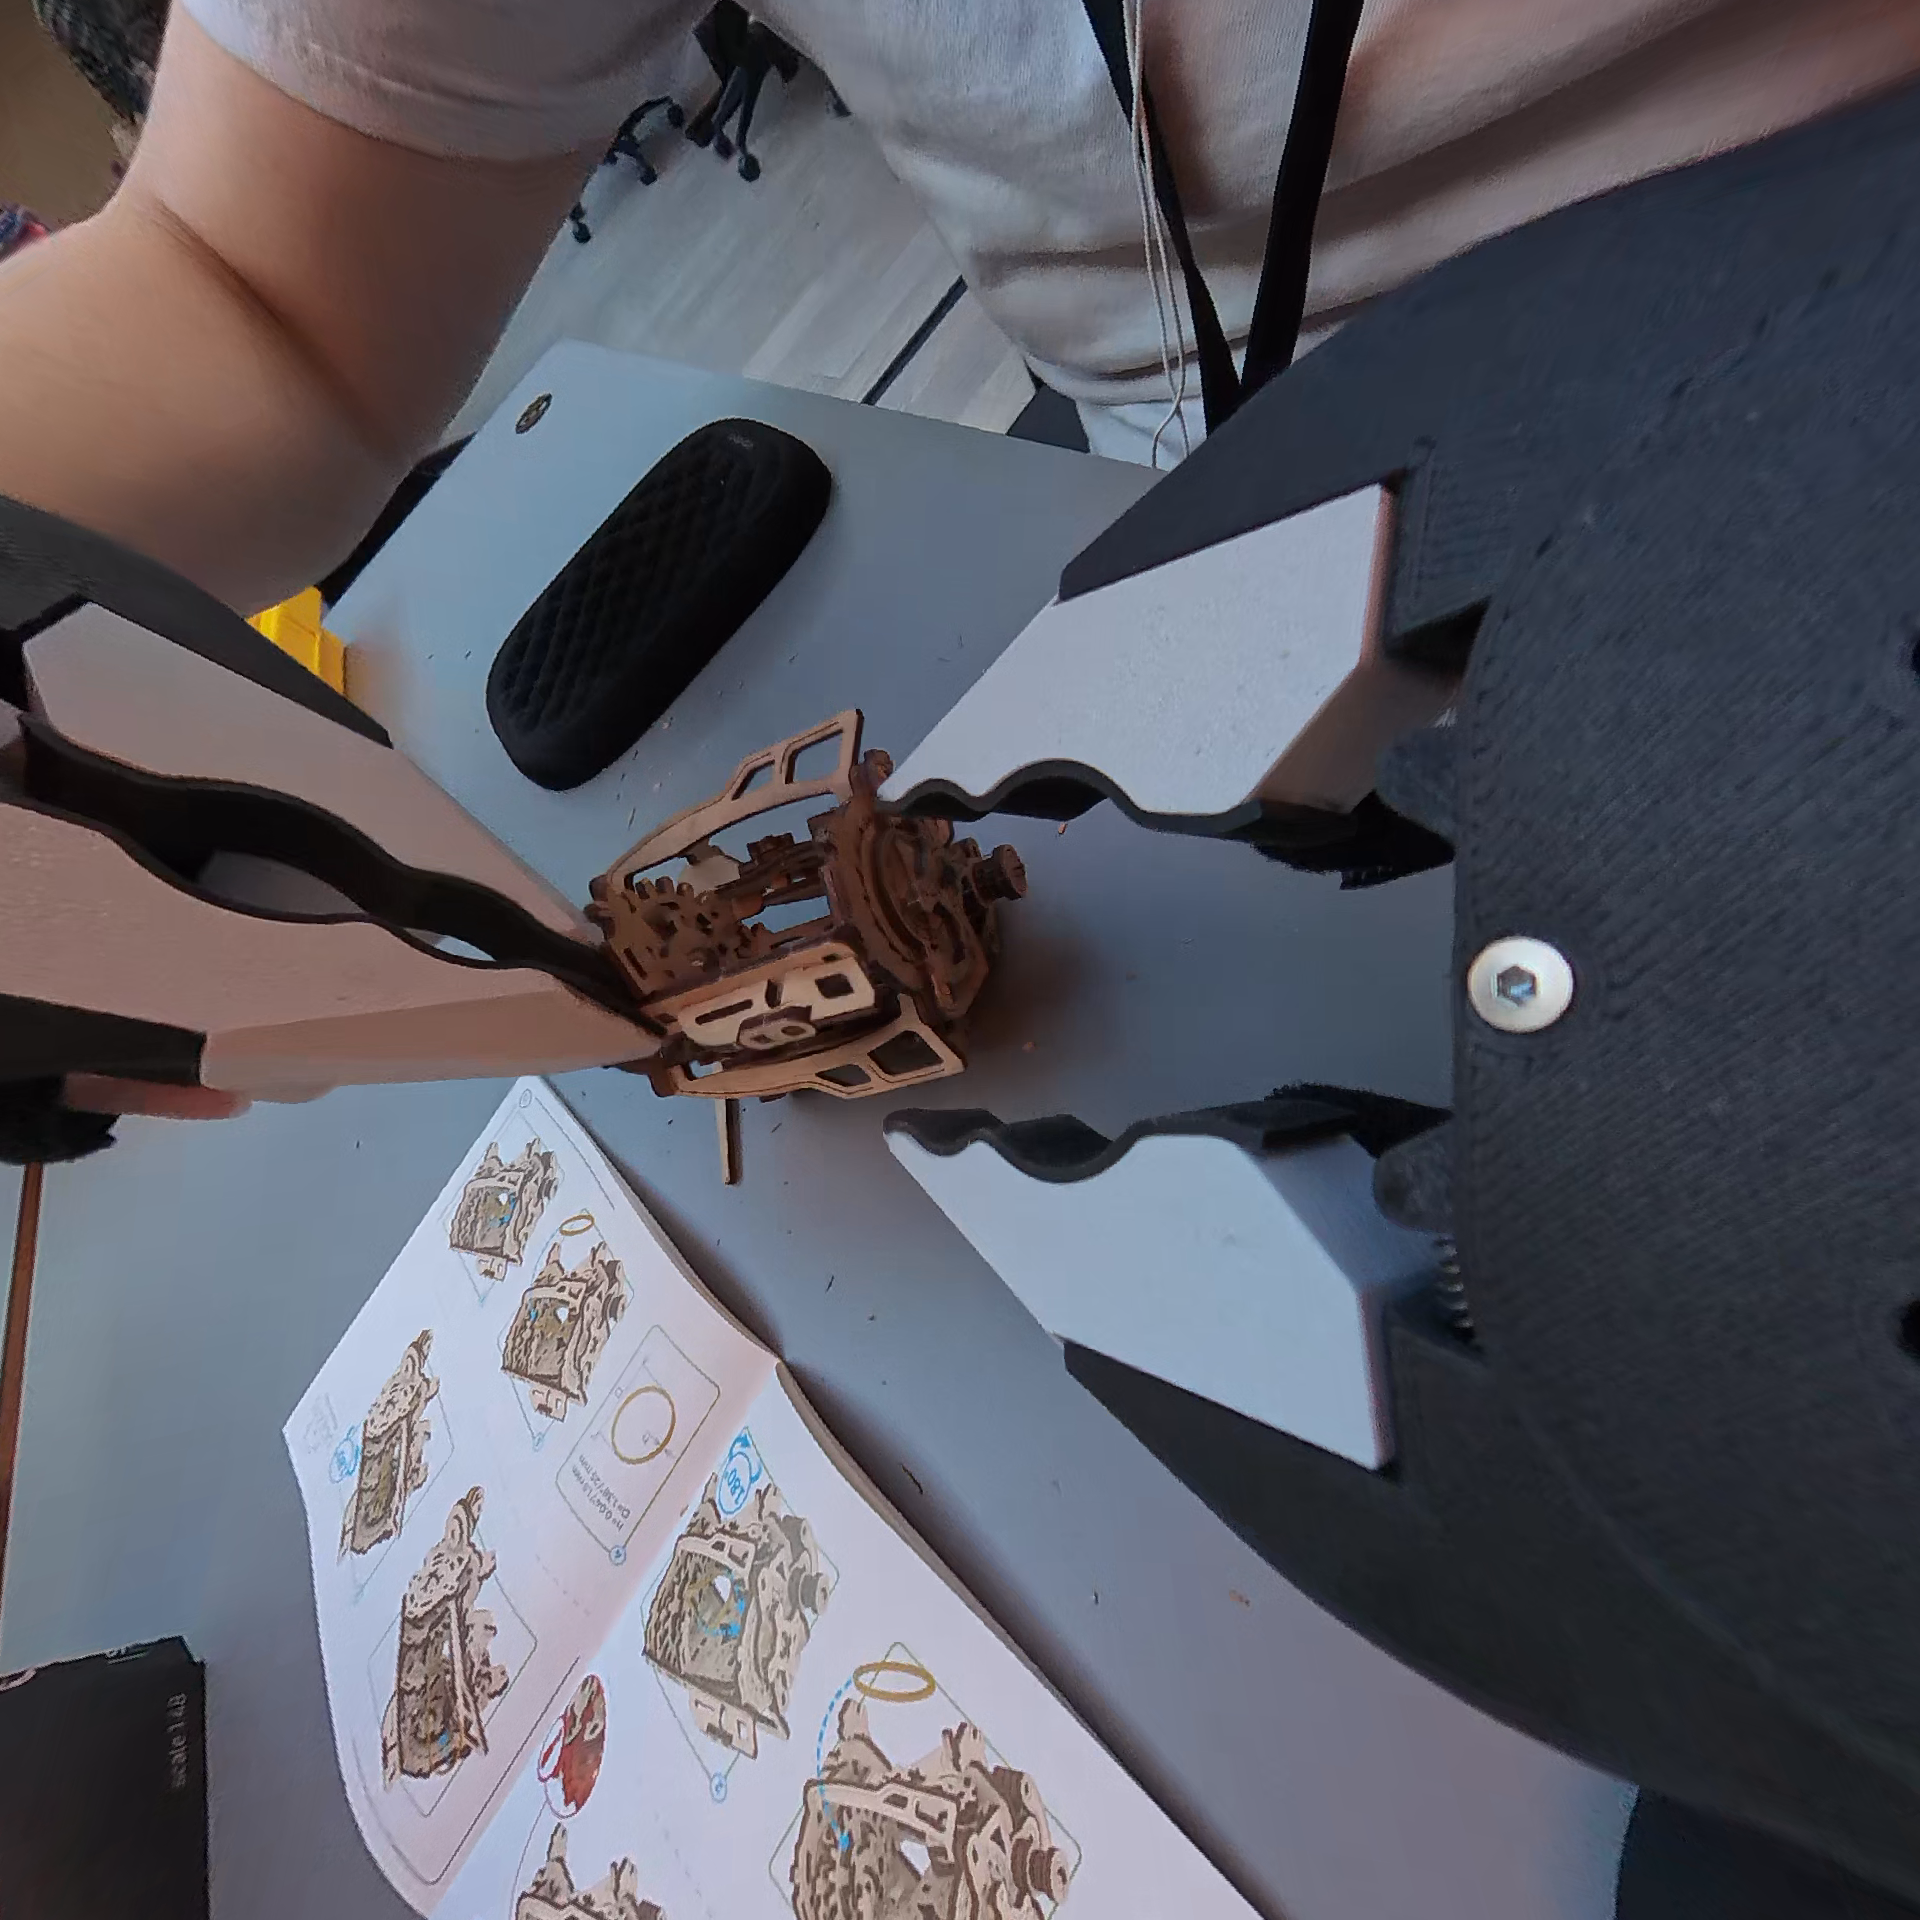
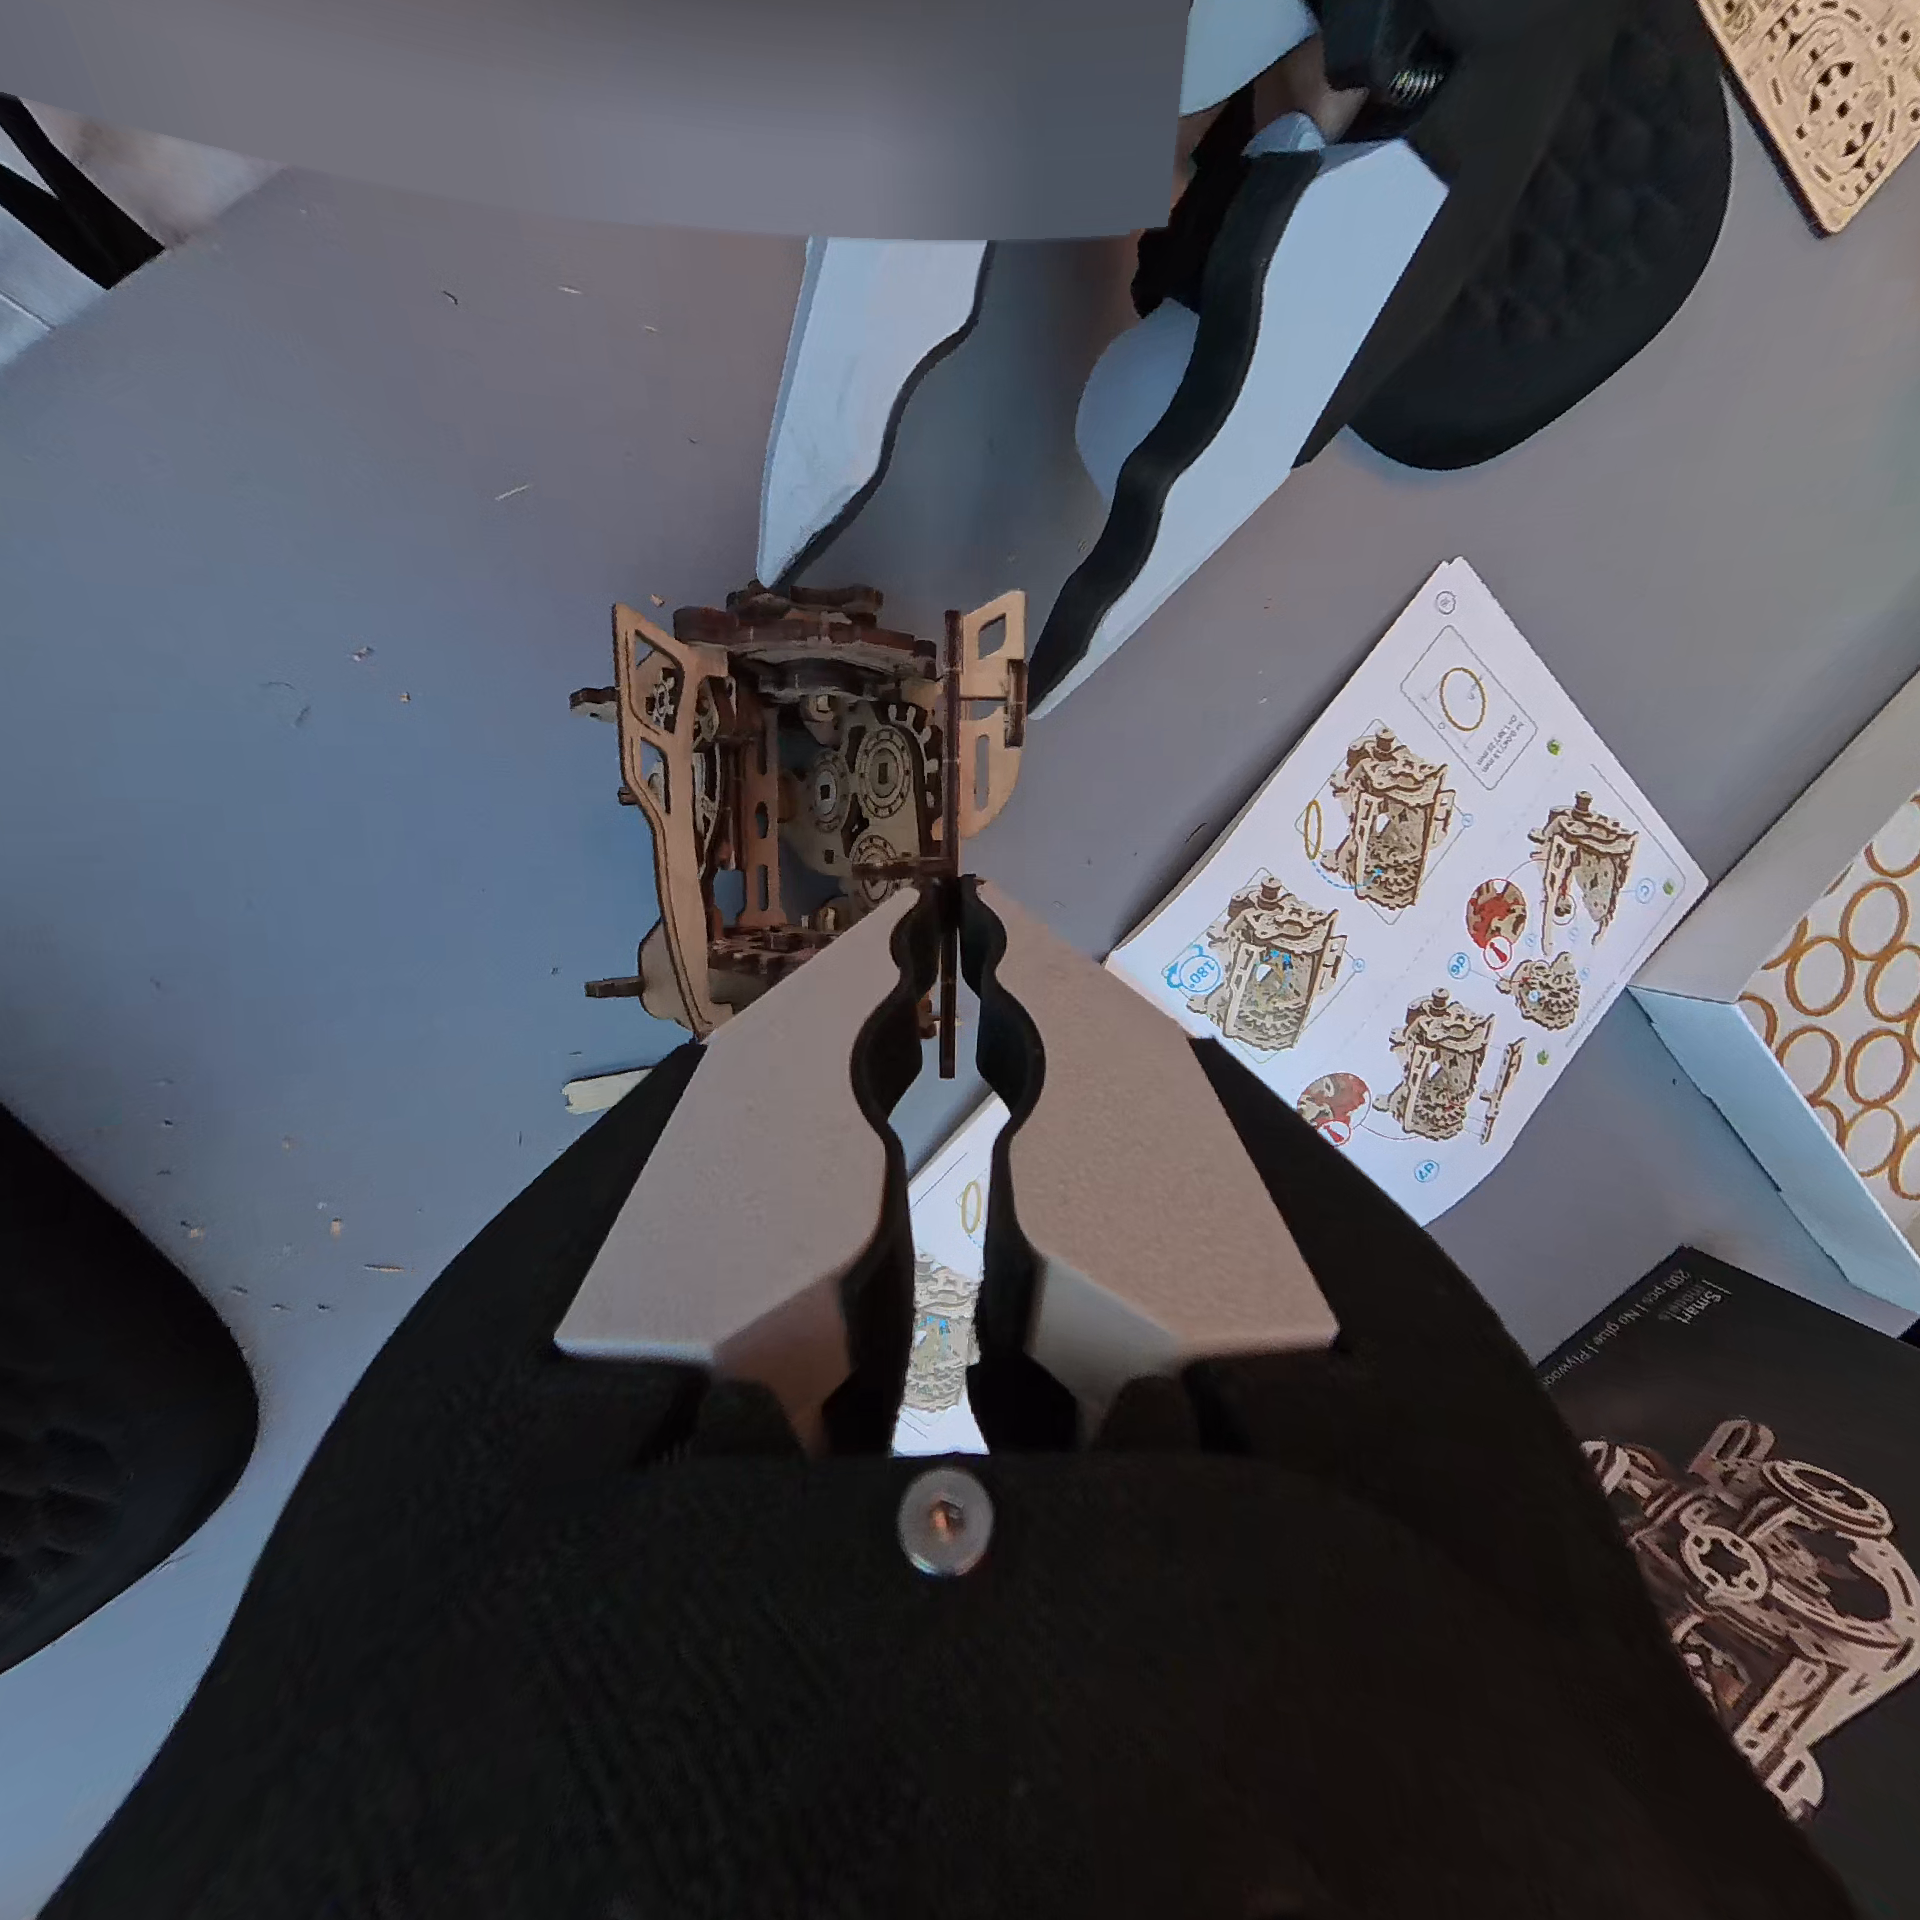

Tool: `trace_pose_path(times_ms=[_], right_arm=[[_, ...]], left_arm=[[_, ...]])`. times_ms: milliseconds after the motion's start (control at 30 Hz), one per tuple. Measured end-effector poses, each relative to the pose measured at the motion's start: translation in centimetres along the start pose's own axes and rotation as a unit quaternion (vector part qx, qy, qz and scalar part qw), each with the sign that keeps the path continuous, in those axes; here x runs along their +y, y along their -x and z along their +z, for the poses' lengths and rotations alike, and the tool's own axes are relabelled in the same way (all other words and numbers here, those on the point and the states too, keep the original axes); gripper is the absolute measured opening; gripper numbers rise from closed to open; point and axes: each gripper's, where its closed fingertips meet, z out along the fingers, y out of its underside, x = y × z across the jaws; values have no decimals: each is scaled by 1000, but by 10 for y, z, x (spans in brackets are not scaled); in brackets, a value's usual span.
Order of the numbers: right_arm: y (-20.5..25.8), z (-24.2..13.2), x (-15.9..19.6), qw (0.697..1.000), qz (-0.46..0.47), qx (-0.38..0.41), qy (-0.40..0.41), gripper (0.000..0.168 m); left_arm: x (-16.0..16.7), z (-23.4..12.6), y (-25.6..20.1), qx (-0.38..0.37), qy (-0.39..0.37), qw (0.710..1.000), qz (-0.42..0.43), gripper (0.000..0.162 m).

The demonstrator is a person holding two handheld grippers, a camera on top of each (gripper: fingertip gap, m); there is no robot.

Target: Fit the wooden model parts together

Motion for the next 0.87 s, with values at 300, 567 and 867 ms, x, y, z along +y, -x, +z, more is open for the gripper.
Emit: trace_pose_path(times_ms=[300, 567, 867], right_arm=[[4, 2, 4, 1000, -27, 7, 11, 2], [0, -2, 14, 995, -53, 78, 36, 3], [3, -5, 16, 991, -66, 112, 37, 3]], left_arm=[[-1, 4, 3, 8, -7, 1000, -25, 48], [-6, 1, 17, -30, -15, 999, -36, 45], [-26, -7, 0, -124, -79, 987, 66, 71]])
